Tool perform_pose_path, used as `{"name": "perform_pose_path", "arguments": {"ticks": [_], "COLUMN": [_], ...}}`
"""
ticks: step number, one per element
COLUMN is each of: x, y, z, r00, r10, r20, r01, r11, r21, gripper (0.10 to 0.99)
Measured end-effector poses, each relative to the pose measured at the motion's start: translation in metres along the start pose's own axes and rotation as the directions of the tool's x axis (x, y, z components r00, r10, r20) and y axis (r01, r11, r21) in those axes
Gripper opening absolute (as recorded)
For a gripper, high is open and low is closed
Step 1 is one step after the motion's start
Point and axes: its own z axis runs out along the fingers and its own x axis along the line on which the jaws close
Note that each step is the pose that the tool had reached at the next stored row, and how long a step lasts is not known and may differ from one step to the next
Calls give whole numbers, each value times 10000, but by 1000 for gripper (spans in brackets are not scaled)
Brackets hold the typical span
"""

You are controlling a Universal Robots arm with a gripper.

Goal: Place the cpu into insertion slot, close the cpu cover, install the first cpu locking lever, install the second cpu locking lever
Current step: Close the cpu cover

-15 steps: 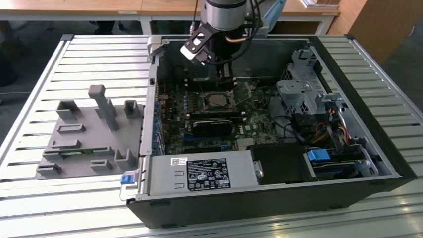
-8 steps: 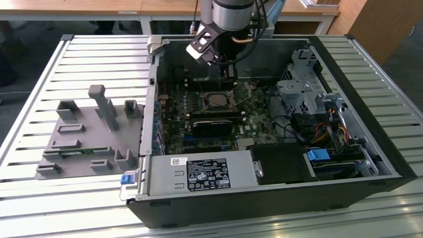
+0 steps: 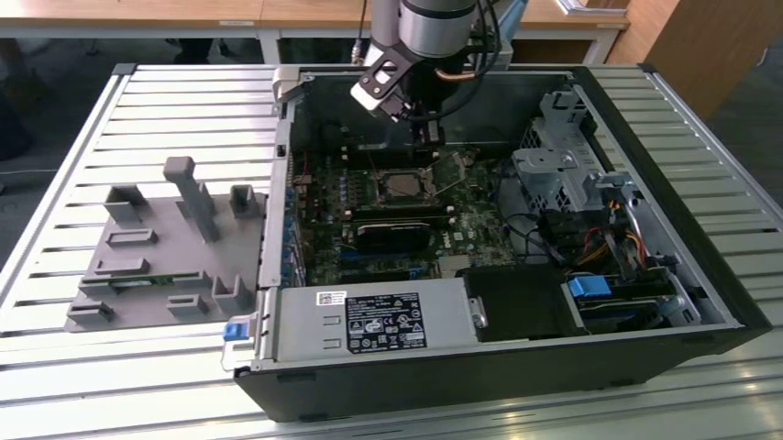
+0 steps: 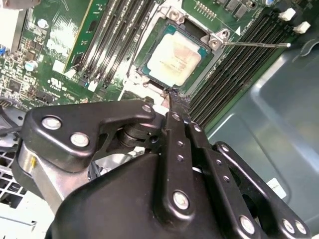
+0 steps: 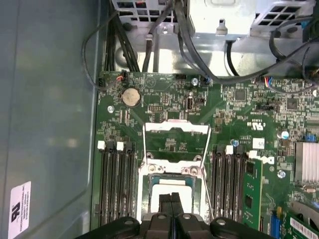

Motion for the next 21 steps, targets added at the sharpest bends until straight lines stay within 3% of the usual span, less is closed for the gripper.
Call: {"name": "perform_pose_path", "arguments": {"ticks": [6,21], "x": [-3,-7], "y": [123,245], "z": [4,10], "r00": [10000,10000], "r10": [-2,-3], "r20": [-3,-2], "r01": [2,3], "r11": [10000,10000], "r21": [27,29], "gripper": [106,106]}}
